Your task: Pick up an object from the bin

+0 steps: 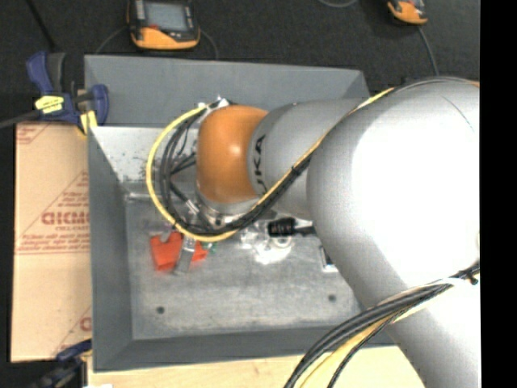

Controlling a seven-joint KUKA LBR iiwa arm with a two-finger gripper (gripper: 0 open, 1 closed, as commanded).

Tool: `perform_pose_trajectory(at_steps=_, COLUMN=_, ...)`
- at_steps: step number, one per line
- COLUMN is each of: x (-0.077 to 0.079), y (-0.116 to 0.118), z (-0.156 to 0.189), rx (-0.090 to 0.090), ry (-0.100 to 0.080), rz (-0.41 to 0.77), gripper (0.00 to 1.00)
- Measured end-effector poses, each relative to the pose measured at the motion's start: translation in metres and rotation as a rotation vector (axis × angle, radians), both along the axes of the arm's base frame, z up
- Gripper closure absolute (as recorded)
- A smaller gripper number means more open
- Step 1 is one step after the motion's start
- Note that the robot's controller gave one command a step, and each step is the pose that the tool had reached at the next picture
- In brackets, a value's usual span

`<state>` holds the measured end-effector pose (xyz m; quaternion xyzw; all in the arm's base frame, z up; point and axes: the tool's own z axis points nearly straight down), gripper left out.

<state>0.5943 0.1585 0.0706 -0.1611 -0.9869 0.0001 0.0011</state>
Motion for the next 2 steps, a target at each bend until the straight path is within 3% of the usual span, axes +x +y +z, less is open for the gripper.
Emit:
perform_pose_trajectory(at_steps=1, x=0.0010, y=-0.0008, z=0.0005, rx=0.000, ry=-0.002, rz=0.000, gripper=0.00)
perform_pose_trajectory(at_steps=2, x=0.0009, y=-0.0008, z=0.0005, rx=0.000, ry=-0.002, rz=0.000, gripper=1.00)
